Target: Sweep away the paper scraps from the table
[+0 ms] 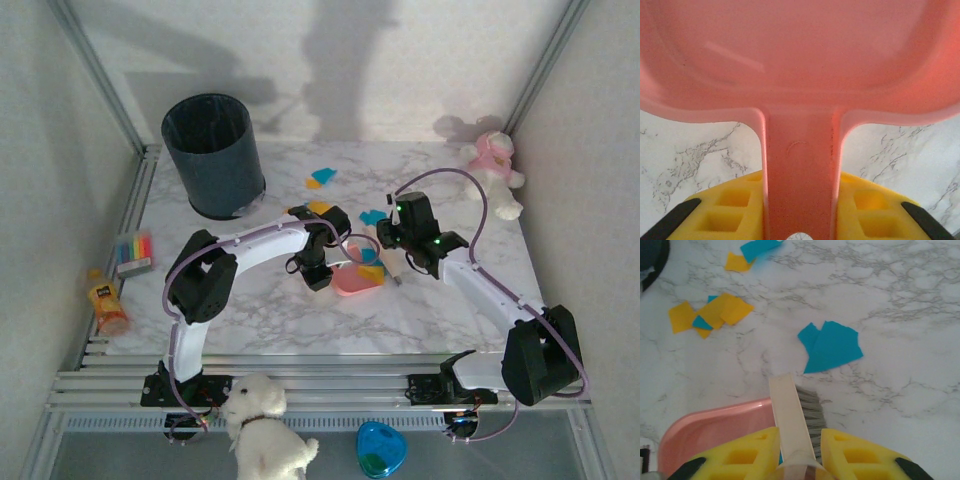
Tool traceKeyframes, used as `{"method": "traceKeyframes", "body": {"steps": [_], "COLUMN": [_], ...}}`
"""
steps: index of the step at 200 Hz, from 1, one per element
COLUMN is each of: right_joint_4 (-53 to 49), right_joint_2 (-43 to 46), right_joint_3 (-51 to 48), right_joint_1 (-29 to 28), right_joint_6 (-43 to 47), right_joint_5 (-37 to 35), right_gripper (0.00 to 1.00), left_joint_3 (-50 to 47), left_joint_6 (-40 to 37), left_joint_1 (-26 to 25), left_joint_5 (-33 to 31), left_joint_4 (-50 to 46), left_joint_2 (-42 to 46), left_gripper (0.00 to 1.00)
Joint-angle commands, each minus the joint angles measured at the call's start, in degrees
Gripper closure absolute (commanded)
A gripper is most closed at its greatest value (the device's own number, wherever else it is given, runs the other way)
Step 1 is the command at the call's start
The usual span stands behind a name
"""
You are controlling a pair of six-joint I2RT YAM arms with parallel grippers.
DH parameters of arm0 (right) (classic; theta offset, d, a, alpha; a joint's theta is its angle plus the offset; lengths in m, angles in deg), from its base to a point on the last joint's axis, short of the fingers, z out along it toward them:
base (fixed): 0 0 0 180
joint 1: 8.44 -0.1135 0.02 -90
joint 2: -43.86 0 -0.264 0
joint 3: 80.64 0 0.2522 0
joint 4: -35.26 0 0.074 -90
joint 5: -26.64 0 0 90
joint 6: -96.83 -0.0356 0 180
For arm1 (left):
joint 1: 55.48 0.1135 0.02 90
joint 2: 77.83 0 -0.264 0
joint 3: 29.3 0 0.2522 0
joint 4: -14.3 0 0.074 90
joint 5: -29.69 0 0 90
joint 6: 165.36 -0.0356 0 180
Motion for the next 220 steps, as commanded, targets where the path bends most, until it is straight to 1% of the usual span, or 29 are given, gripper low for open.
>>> {"method": "traceKeyframes", "body": {"steps": [1, 34, 51, 122, 143, 170, 220], "right_joint_4": [-0.12, 0.98, 0.96, -0.02, -1.38, -3.93, -5.46], "right_joint_2": [0.66, 0.27, 0.68, 6.48, 6.63, 4.88, 2.01], "right_joint_3": [-0.34, 0.18, 0.44, -0.91, -0.99, -0.19, 0.91], "right_joint_1": [-1.02, -1.29, -1.33, -1.46, -1.44, -1.47, -2.47], "right_joint_6": [-2.66, -3.78, -4.32, -4.63, -3.99, -2.84, -1.48], "right_joint_5": [3.87, 5.47, 4.95, -5.79, -7.98, -7.58, -2.96], "right_gripper": [1.00, 1.00, 1.00, 1.00, 1.00, 1.00, 1.00], "left_joint_3": [1.03, 0.95, 0.79, 0.14, 0.23, 0.28, 0.45], "left_joint_6": [0.53, 0.53, 0.53, 0.79, 0.80, 0.71, 0.80], "left_joint_1": [-0.58, -0.58, -0.58, -0.55, -0.58, -0.58, -0.58], "left_joint_5": [-0.50, -0.41, -0.45, -0.98, -1.15, -1.37, -1.45], "left_joint_4": [-2.66, -2.74, -2.69, -2.04, -1.97, -2.02, -1.88], "left_joint_2": [-1.39, -1.49, -1.36, -0.66, -0.77, -0.75, -0.87], "left_gripper": [1.00, 1.00, 1.00, 1.00, 1.00, 1.00, 1.00]}}
